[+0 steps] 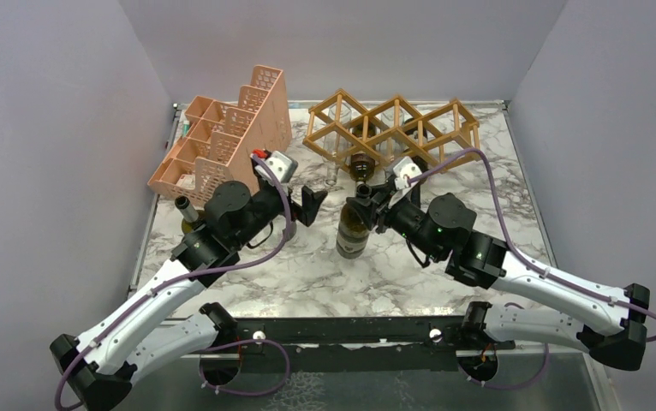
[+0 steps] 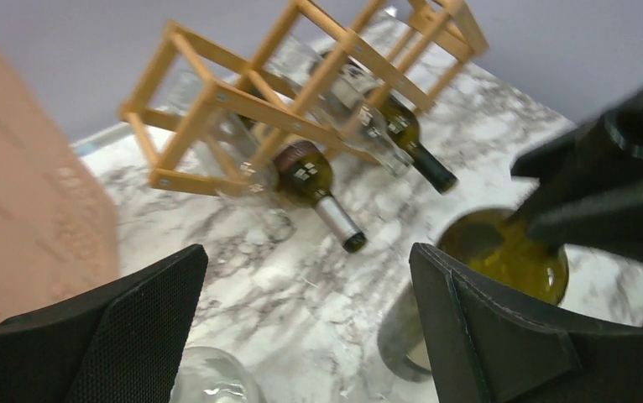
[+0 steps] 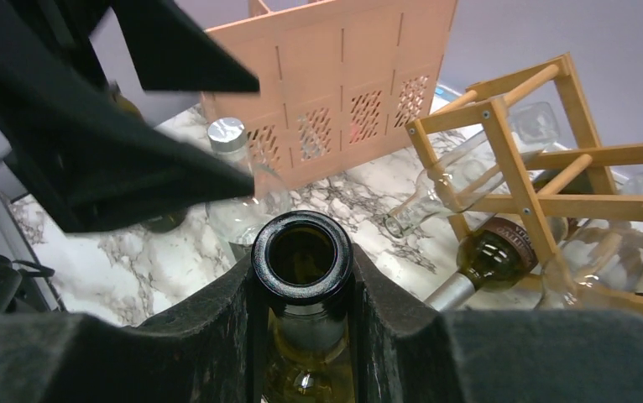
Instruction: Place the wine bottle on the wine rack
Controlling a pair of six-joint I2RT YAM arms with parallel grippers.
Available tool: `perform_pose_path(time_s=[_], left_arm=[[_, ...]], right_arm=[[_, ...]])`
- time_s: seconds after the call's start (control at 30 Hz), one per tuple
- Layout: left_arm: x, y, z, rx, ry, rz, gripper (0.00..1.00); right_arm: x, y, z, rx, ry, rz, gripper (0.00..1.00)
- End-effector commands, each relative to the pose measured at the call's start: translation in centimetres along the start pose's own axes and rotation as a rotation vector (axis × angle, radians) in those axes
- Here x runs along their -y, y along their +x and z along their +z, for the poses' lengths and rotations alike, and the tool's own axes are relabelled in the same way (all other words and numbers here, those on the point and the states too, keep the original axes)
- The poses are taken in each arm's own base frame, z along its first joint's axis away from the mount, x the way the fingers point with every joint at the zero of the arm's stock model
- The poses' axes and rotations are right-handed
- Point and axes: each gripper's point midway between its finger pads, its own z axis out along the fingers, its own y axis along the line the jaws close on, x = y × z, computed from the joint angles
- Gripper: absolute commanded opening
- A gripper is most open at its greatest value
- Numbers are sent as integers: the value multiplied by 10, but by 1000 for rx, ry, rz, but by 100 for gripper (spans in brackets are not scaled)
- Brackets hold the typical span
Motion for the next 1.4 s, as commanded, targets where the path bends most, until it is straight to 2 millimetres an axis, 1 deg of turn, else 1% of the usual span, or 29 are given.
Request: perform_pose_path(time_s=[0.0,0.17,0.4,0.57,0.7,0.77,0.93,1.0,1.13,1.27,1.37], left_arm=[[56,14,3,28,321,-8,96],[86,39,-3,32,512,5,98],[110,62,-8,38,657,-18,99],[125,73,-5,28,721,-17,99],[136,76,-1,61,747,19,99],[138,75,3,74,752,32,99],[148,74,10,88,813,40,99],[152,73,9,107,840,46,99],[154,67,5,166,860,81,99],[154,62,3,207,867,114,91],[155,59,3,223,876,135,79]], right_arm=[[13,-58,-16,149,59,63,1],[11,-75,-25,170,29,72,1],[2,-97,-38,210,-42,68,1],[-7,-113,-46,266,-105,69,1],[-18,-123,-53,298,-176,59,1],[-25,-127,-57,307,-219,51,1],[-43,-134,-74,327,-343,27,1],[-46,-137,-82,338,-374,24,1],[-46,-141,-93,354,-386,31,1],[-45,-141,-99,356,-390,37,1],[-47,-141,-102,356,-409,40,1]])
